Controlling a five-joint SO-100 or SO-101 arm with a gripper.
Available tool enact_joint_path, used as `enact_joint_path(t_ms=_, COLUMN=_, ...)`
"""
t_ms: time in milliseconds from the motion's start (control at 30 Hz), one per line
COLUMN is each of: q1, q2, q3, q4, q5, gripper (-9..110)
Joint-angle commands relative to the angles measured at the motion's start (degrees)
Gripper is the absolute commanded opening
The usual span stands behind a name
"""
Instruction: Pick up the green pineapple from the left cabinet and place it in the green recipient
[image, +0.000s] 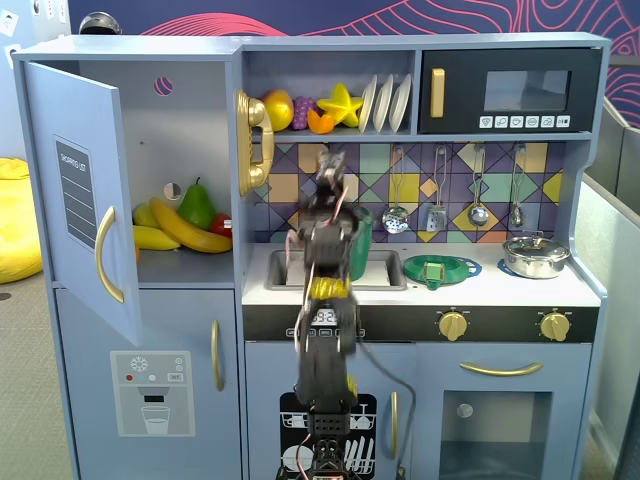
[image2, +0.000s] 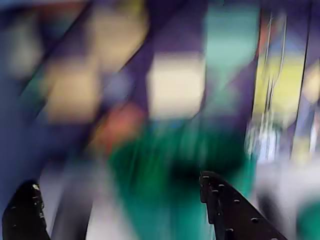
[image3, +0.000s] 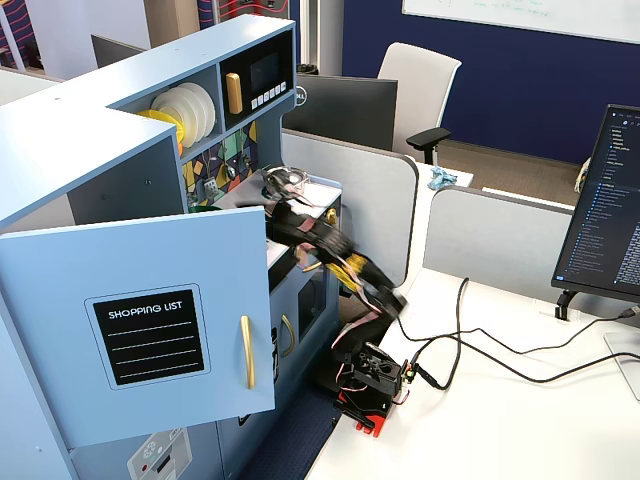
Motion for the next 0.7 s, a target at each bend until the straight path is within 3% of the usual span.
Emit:
enact_joint_path(t_ms=0, q1=-0.7, q2=23.6, q3=16.0, q4=11.8, q5=-1.6, gripper=32)
enact_joint_path(t_ms=233, q1=1.5, q2=36.6, q3=38.4, q4=34.0, q5=4.8, gripper=29)
enact_joint_path(t_ms=533, q1=0.8, q2=44.0, q3=62.8, q4=41.2, q5=10.8, gripper=16)
enact_joint_path(t_ms=667, q1=2.3, q2=44.0, q3=69.1, q4=41.4, q5=4.9, gripper=14)
